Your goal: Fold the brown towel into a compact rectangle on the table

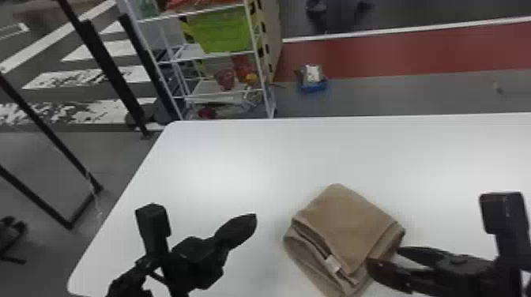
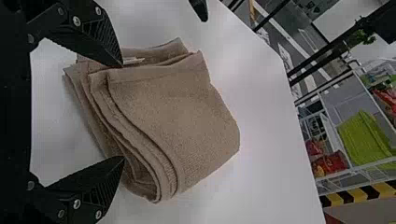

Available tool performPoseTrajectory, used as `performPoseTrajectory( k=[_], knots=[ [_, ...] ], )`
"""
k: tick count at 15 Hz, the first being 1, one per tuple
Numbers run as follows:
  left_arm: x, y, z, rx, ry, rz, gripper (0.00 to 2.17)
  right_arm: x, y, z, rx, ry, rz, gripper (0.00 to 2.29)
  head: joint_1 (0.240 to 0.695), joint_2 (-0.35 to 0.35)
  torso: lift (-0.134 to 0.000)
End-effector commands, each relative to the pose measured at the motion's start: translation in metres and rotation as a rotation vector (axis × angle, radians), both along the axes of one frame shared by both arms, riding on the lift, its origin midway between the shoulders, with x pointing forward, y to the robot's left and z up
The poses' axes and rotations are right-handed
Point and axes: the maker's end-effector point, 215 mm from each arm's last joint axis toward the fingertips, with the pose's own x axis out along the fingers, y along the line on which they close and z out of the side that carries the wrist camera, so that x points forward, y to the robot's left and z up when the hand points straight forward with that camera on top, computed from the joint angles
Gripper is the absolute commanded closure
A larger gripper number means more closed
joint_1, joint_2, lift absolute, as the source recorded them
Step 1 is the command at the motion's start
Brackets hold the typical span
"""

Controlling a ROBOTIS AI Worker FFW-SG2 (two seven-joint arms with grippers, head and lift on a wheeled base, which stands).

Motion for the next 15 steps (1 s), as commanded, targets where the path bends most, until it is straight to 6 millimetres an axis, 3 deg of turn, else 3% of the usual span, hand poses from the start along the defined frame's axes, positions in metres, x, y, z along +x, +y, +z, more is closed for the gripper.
performPoseTrajectory(
  k=[1,4,6,9,15],
  knots=[
    [0.006,0.001,-0.005,-0.009,-0.019,0.002,1.70,0.011,-0.010,0.001,-0.003,-0.083,-0.019,0.22,0.695,0.262,-0.124],
    [0.012,-0.003,-0.003,-0.017,-0.053,-0.014,1.70,0.021,-0.029,-0.007,-0.003,-0.116,-0.052,0.34,0.695,0.238,-0.124],
    [0.014,-0.003,-0.010,-0.017,-0.042,-0.012,1.70,0.023,-0.032,-0.013,-0.007,-0.118,-0.056,0.65,0.695,0.209,-0.124],
    [0.014,-0.003,-0.009,-0.018,-0.044,-0.015,1.70,0.026,-0.031,-0.014,0.001,-0.122,-0.050,1.40,0.695,0.198,-0.124],
    [0.011,-0.001,-0.002,-0.014,-0.055,-0.016,1.70,0.024,-0.034,-0.020,0.005,-0.119,-0.052,1.43,0.695,0.201,-0.124]
  ],
)
